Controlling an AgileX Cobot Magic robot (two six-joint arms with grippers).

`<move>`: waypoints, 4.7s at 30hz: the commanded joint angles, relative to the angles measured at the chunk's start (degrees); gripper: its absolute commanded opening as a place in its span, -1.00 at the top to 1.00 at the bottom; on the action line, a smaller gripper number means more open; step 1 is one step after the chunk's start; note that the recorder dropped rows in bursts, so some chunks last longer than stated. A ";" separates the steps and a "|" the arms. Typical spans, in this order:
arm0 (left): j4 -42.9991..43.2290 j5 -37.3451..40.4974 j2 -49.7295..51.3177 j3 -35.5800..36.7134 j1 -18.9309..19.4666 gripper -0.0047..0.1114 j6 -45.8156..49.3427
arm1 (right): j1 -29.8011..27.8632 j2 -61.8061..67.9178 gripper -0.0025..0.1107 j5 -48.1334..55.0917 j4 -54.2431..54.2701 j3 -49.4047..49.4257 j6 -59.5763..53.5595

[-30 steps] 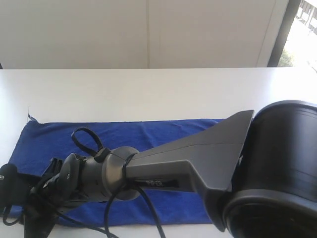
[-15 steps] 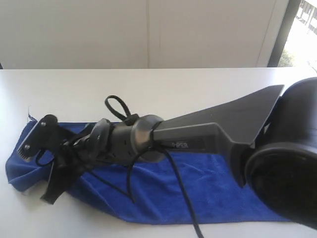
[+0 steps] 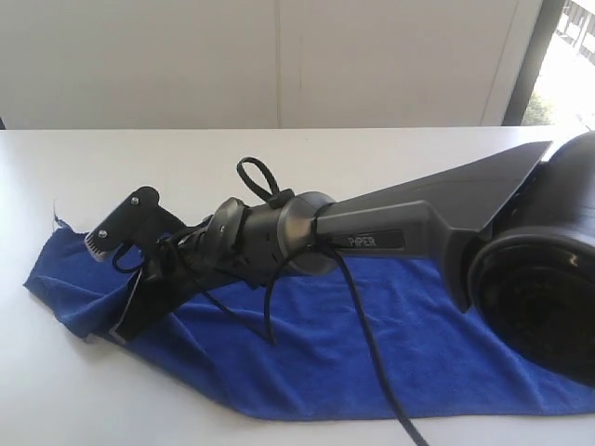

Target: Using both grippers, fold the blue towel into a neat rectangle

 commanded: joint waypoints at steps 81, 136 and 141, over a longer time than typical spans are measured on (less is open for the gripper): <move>-60.17 3.76 29.34 17.67 0.04 0.92 46.75 | -18.21 -11.99 0.28 26.28 -29.57 -0.01 25.43; 11.18 7.93 8.98 12.87 0.04 -0.30 -5.61 | -18.32 -11.99 0.28 22.67 -32.28 -0.01 26.34; -2.69 -0.37 7.51 6.65 0.04 0.11 -3.96 | -21.49 -13.69 0.33 24.40 -47.96 -0.11 40.63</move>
